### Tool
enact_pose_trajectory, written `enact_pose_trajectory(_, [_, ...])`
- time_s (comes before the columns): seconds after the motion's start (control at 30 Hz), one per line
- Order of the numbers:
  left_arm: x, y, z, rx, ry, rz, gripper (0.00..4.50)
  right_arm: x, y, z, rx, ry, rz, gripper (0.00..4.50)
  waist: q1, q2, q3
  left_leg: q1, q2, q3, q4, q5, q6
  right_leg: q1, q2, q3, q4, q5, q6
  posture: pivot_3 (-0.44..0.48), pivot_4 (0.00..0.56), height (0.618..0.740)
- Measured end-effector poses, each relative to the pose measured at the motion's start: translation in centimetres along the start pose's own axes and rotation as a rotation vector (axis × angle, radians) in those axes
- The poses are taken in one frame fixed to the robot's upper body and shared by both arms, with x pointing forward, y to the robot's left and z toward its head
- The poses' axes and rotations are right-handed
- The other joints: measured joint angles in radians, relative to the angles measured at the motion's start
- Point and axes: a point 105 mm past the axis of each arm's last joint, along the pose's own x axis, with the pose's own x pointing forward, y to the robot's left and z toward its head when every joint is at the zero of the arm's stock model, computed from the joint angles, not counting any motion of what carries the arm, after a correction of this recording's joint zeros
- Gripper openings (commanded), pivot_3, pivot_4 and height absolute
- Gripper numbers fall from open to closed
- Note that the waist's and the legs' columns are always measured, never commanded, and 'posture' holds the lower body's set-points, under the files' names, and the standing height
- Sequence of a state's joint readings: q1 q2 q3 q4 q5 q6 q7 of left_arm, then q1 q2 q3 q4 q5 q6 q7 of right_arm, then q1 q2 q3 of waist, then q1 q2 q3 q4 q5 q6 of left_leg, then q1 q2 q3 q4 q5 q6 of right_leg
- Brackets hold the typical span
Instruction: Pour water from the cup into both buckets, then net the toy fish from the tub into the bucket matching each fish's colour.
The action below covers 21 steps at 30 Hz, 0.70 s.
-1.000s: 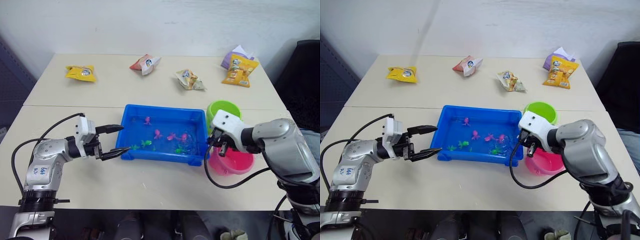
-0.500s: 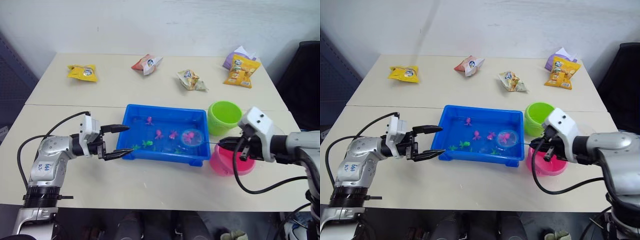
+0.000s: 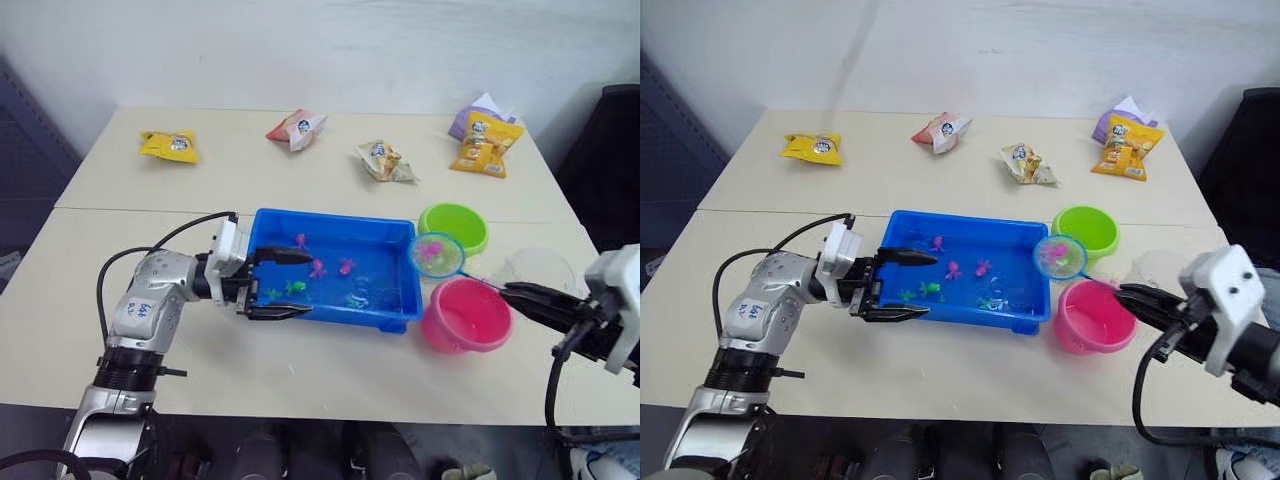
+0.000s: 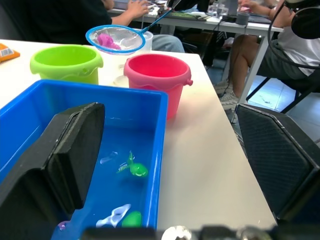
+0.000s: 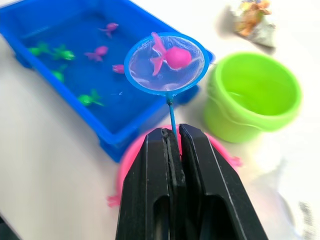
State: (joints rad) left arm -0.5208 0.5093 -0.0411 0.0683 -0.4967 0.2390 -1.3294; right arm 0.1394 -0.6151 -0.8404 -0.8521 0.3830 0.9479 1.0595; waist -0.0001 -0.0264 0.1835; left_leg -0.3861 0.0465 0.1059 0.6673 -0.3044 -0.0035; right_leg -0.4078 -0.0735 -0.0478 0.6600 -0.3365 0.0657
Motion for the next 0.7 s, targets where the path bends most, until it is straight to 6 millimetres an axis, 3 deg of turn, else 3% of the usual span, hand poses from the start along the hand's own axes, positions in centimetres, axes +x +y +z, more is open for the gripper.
enact_pose_trajectory(0.3, [1.0,0.2,-0.7,-0.049,-0.024,-0.036,4.48,-3.4,-0.3,-4.3,-0.256,0.037,-0.201,0.00,-0.008,0.000,0.000,0.004,0.001,0.004,0.000,0.001,-0.001,0.001,0.007,0.006,0.001,0.001,0.001,0.000,0.150,0.740])
enact_pose_trajectory(0.47, [1.1,0.1,-0.8,-0.061,-0.022,-0.039,4.48,-3.6,0.0,-6.0,-0.411,0.036,-0.260,0.00,-0.010,0.001,0.000,0.018,0.003,0.006,-0.004,-0.001,-0.003,0.014,0.009,0.011,-0.002,0.000,0.001,0.000,0.150,0.740])
enact_pose_trajectory(0.7, [1.0,0.2,-0.8,-0.066,-0.016,-0.032,4.48,-4.1,0.0,-7.4,-0.628,0.037,-0.308,0.00,-0.012,0.001,0.000,0.019,0.004,0.006,-0.004,-0.001,-0.004,0.014,0.006,0.012,-0.002,0.000,0.000,0.000,0.150,0.740])
